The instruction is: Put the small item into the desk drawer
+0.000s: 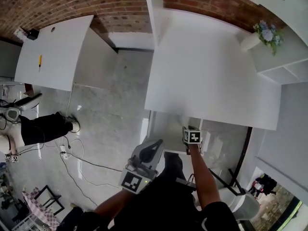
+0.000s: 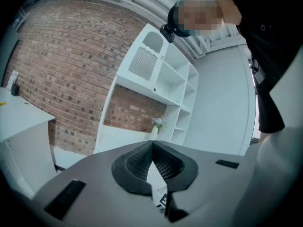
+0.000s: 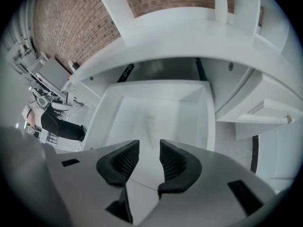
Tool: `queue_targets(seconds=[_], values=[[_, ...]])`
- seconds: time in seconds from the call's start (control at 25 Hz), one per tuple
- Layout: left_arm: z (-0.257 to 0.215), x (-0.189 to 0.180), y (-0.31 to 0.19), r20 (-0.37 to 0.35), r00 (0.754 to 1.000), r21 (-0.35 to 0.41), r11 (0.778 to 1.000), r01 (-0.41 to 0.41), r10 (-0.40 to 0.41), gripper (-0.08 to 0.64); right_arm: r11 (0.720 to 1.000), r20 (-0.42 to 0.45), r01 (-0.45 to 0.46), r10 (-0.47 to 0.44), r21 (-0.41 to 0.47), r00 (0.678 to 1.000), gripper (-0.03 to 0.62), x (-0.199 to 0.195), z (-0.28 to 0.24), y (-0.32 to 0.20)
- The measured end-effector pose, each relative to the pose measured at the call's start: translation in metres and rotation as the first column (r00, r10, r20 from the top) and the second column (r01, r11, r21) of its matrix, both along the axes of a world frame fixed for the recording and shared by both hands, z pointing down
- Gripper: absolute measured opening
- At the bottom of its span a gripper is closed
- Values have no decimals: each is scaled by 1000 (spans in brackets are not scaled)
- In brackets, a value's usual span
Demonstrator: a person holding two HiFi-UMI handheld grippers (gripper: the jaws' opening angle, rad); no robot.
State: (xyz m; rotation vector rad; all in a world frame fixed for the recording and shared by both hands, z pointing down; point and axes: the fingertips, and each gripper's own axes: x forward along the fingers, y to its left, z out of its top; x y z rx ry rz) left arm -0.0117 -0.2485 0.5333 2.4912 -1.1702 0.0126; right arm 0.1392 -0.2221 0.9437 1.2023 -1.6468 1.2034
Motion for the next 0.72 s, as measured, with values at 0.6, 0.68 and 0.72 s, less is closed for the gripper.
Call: queue_targets(seconds=[0.6, 0.68, 0.72], values=[[-69, -38, 19, 22, 999, 160, 987, 31, -36, 23, 868, 170, -114, 34, 483, 985, 15, -5, -271, -29], [-75, -39, 22, 18, 999, 167, 985, 39, -42, 23, 821, 170, -116, 24, 559, 985, 14, -9, -310, -29], [-77, -39, 23, 15, 999, 171, 984, 42, -46, 23, 797, 167, -112, 14, 593, 986, 14, -12, -329, -27]])
